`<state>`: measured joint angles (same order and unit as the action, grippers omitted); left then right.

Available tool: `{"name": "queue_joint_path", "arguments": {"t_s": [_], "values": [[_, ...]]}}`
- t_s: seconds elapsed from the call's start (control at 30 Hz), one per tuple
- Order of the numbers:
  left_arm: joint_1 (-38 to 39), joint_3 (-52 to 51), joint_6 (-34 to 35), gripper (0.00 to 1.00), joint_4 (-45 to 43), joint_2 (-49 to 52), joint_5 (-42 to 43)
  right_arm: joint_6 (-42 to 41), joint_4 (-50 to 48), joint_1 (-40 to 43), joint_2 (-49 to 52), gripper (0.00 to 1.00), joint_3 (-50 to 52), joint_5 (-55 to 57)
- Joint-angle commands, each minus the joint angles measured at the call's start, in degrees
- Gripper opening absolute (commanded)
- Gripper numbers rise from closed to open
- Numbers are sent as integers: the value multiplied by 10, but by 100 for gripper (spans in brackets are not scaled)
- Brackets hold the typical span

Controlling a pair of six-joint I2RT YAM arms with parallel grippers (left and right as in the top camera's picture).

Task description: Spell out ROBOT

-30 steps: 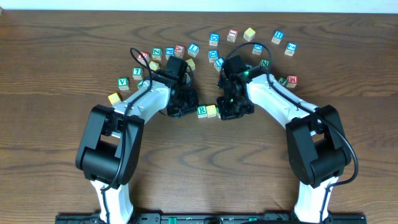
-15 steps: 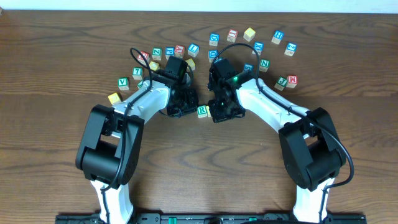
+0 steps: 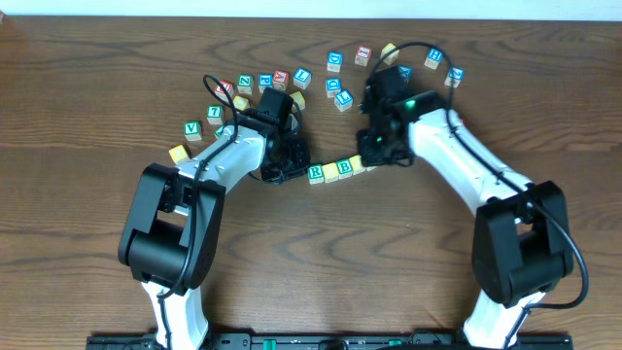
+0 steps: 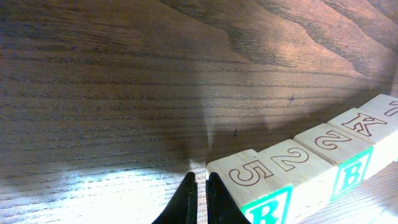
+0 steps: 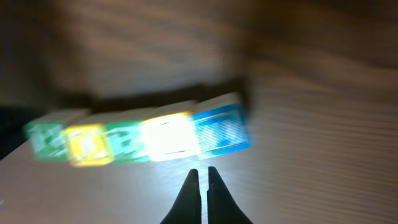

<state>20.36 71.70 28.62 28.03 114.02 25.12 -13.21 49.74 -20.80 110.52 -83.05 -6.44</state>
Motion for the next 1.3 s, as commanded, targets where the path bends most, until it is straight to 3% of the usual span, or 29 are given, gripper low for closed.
{"name": "queue_joint_path", "arguments": {"t_s": [0.0, 0.4, 1.27], "values": [[0, 2, 16, 7, 0, -2, -7, -11, -8, 36, -3, 1, -5, 24], [17, 2, 76, 7, -1, -2, -11, -16, -38, 47, 47, 1, -5, 22], [14, 2, 112, 7, 26, -2, -52, -13, -52, 61, 66, 1, -5, -3]]}}
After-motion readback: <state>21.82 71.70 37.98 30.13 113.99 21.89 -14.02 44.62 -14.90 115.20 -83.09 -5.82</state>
